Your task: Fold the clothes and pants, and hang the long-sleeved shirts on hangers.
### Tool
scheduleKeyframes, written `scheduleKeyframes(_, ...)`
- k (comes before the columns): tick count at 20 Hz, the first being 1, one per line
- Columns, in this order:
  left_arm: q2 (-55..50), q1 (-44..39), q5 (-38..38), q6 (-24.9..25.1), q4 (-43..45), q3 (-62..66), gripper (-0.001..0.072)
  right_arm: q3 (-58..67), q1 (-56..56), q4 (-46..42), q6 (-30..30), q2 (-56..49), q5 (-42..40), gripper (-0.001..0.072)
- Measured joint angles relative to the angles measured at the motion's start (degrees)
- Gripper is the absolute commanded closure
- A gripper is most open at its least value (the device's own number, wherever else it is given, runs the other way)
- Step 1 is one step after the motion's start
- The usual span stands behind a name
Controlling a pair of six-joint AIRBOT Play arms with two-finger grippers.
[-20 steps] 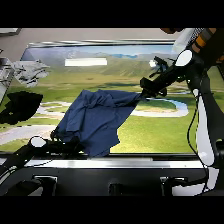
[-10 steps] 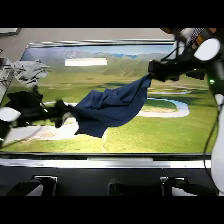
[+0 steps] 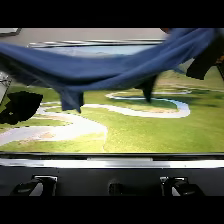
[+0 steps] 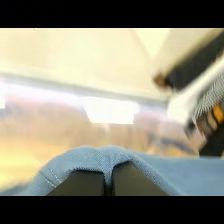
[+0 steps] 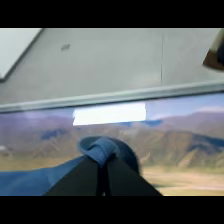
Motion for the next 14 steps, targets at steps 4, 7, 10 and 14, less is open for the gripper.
scheduleKeyframes(4,6.25,0.37,1.44,-2.56,4.98,2.56,0.0687,0.04,0.00,-0.59,1.90,8.13,-2.97,0.0685)
scheduleKeyframes(7,7.72,0.42,2.49,-5.29,8.41,2.95,0.0688,-0.02,-0.02,-0.98,5.38,8.96,-3.48,0.0685)
scheduleKeyframes(10,5.09,0.24,1.01,-6.60,9.77,1.62,0.0687,-0.04,-0.02,-1.40,10.47,4.74,0.17,0.0684)
scheduleKeyframes(14,-4.48,-1.92,-2.86,-7.54,9.79,-4.35,0.0685,-0.15,0.00,-1.84,14.69,-9.09,10.93,0.0684)
